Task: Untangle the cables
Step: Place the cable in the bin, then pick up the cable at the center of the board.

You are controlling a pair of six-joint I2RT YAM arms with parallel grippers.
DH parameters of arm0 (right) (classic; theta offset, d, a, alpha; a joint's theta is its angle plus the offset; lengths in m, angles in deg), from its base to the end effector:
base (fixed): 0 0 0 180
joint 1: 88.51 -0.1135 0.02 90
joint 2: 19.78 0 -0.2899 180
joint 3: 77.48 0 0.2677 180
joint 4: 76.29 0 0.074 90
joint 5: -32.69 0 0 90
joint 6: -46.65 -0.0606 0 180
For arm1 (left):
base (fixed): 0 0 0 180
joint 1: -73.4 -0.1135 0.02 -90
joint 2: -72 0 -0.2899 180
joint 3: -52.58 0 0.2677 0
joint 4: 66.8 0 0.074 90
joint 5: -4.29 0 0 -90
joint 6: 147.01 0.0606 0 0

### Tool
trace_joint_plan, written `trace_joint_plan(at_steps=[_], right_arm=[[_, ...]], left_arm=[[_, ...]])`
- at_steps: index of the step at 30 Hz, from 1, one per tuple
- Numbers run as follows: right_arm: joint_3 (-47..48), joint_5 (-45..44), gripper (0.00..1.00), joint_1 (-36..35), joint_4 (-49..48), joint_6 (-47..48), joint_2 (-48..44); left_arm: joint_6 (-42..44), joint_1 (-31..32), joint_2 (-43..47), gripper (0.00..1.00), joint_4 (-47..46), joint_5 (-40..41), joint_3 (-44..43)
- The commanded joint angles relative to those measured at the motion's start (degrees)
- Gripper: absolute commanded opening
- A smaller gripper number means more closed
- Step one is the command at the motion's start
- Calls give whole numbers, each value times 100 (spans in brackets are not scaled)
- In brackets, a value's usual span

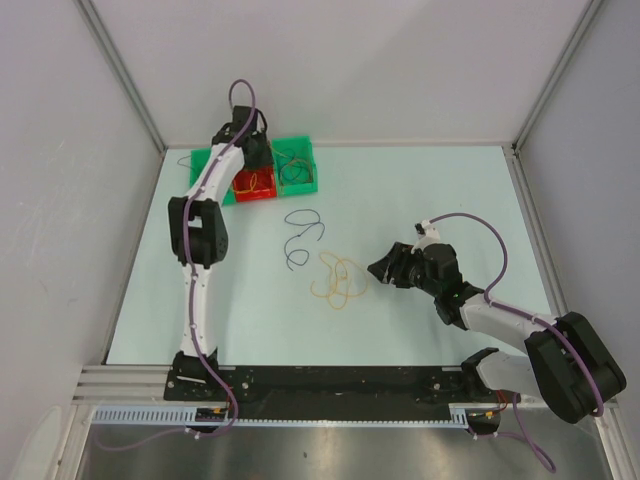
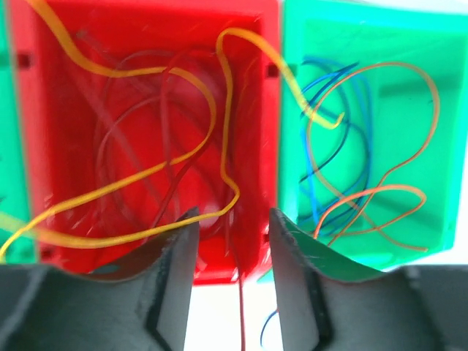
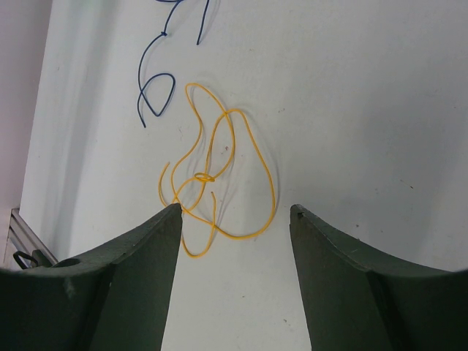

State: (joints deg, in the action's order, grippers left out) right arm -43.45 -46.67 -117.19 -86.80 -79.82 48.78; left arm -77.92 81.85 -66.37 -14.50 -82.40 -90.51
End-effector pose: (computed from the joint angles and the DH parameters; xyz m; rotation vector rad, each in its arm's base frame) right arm 0.2197 0.1329 0.1772 0.0160 2.1019 0.8980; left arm 0.5883 -0.0839 0.2288 -0.2879 2.3890 -0.1694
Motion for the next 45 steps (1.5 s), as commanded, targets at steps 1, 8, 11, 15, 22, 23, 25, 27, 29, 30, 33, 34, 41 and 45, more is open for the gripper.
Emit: trace_joint_plan(at_steps=[1, 8, 11, 15, 22, 23, 25, 27, 29, 30, 33, 34, 41, 45], right_arm=[[-8, 27, 66, 12, -132, -27, -88], [-16, 18, 65, 21, -123, -27, -114], [-16, 0, 65, 21, -115, -27, -132], [-43, -35, 65, 12, -115, -62, -158], [-51, -105, 65, 12, -44, -80, -193], [-51, -114, 65, 12, -44, -80, -202], [-52, -105, 65, 12, -36, -80, -211], [-60, -88, 65, 21, -44, -71, -202], [-60, -79, 65, 12, -44, -80, -211], [-69, -70, 65, 12, -44, -80, -220], [-87, -61, 66, 12, -62, -71, -229], [-78, -53, 66, 21, -71, -62, -228], [-78, 70, 66, 21, -150, -53, -176], [-78, 123, 66, 21, -176, -36, -158]], left_arm=[[60, -36, 793, 51, 555, 354, -72], [183, 157, 1628, 62, 1214, 626, 50], [358, 481, 2128, 65, 1346, 1039, 514], [403, 982, 2875, 70, 1189, 1435, 1674], [114, 1843, 4256, 72, 389, 1365, 4074], [87, 1923, 4430, 72, 180, 1304, 4476], [87, 2108, 4546, 72, -76, 1243, 4996], [113, 2152, 4643, 71, -489, 909, 5261], [122, 2152, 4652, 74, -857, 751, 5561], [122, 2152, 4626, 75, -972, 741, 5622], [219, 2152, 4495, 89, -1324, 671, 5807], [236, 2152, 4433, 89, -1482, 645, 5834], [254, 2196, 3546, 86, -1887, 846, 5571], [306, 2205, 3167, 85, -1984, 873, 5430]])
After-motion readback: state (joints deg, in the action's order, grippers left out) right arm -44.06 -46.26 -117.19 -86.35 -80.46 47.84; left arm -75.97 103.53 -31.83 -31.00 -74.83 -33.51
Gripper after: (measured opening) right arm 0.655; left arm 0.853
